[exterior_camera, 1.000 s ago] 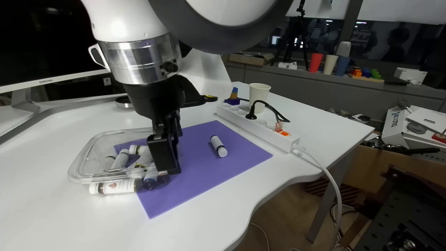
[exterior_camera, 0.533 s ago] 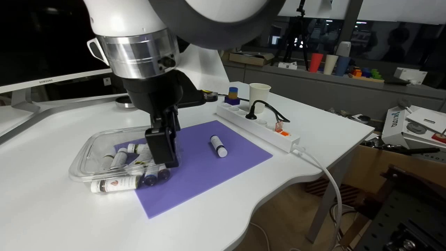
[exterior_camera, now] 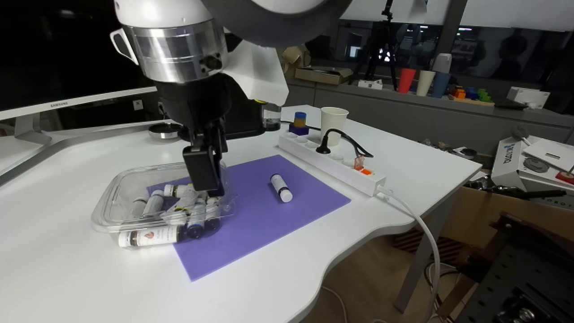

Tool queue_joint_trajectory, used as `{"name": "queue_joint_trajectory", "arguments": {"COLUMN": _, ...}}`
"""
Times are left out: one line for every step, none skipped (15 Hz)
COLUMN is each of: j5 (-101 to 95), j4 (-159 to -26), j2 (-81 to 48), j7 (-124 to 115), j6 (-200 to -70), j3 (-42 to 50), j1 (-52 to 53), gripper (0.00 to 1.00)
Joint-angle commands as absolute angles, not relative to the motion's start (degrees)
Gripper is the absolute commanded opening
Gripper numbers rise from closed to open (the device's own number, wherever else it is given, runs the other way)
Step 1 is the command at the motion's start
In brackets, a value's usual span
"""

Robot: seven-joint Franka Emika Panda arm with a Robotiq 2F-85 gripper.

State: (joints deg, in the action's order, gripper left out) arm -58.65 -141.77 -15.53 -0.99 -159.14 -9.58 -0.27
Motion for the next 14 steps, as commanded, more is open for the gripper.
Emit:
{"name": "queue_joint_trajectory", "arguments": {"j5": -59.32, "j4": -142.12, "j2": -14.42, "j7": -2.42, "j6": -158.78, "j3": -9.28, "j1": 0.06, "gripper": 1.0}}
{"name": "queue_joint_trajectory", "arguments": {"j5": -58.97, "j4": -142.44, "j2": -14.33, "j7": -2.08, "j6": -158.71, "j3": -9.44, "j1": 0.01, "gripper": 1.0}}
{"name": "queue_joint_trajectory", "arguments": {"j5": -58.43, "j4": -143.0, "j2": -14.13, "j7": -1.55, "j6": -158.67, "j3": -9.68, "j1": -0.11, "gripper": 1.0}}
{"name": "queue_joint_trajectory", "arguments": {"j5": -57.99, "j4": -143.41, "j2": -14.06, "j7": -1.14, "j6": -158.7, "j3": -9.84, "j1": -0.24, "gripper": 1.0}}
{"name": "queue_joint_trajectory", "arguments": {"j5": -57.99, "j4": -143.78, "j2": -13.99, "j7": -1.0, "j6": -158.49, "j3": -9.85, "j1": -0.25, "gripper": 1.0}}
{"name": "queue_joint_trajectory", "arguments": {"j5": -57.72, "j4": -144.14, "j2": -14.03, "j7": -0.56, "j6": -158.36, "j3": -9.95, "j1": -0.39, "gripper": 1.0}}
{"name": "queue_joint_trajectory", "arguments": {"j5": -57.19, "j4": -144.54, "j2": -14.01, "j7": 0.16, "j6": -158.17, "j3": -10.12, "j1": -0.61, "gripper": 1.0}}
{"name": "queue_joint_trajectory", "arguments": {"j5": -56.81, "j4": -144.91, "j2": -13.93, "j7": 0.8, "j6": -158.03, "j3": -10.23, "j1": -0.77, "gripper": 1.0}}
{"name": "queue_joint_trajectory", "arguments": {"j5": -56.34, "j4": -145.42, "j2": -13.79, "j7": 1.79, "j6": -158.05, "j3": -10.34, "j1": -1.0, "gripper": 1.0}}
{"name": "queue_joint_trajectory", "arguments": {"j5": -55.97, "j4": -145.8, "j2": -13.66, "j7": 2.43, "j6": -157.95, "j3": -10.33, "j1": -1.08, "gripper": 1.0}}
{"name": "queue_joint_trajectory", "arguments": {"j5": -56.0, "j4": -146.07, "j2": -13.65, "j7": 3.1, "j6": -157.89, "j3": -10.25, "j1": -1.21, "gripper": 1.0}}
{"name": "queue_joint_trajectory", "arguments": {"j5": -56.8, "j4": -146.07, "j2": -13.66, "j7": 2.88, "j6": -157.99, "j3": -9.88, "j1": -1.13, "gripper": 1.0}}
{"name": "queue_joint_trajectory", "arguments": {"j5": -57.62, "j4": -145.96, "j2": -13.84, "j7": 2.69, "j6": -158.13, "j3": -9.59, "j1": -1.09, "gripper": 1.0}}
{"name": "queue_joint_trajectory", "arguments": {"j5": -58.7, "j4": -145.69, "j2": -14.01, "j7": 2.51, "j6": -158.19, "j3": -9.26, "j1": -0.99, "gripper": 1.0}}
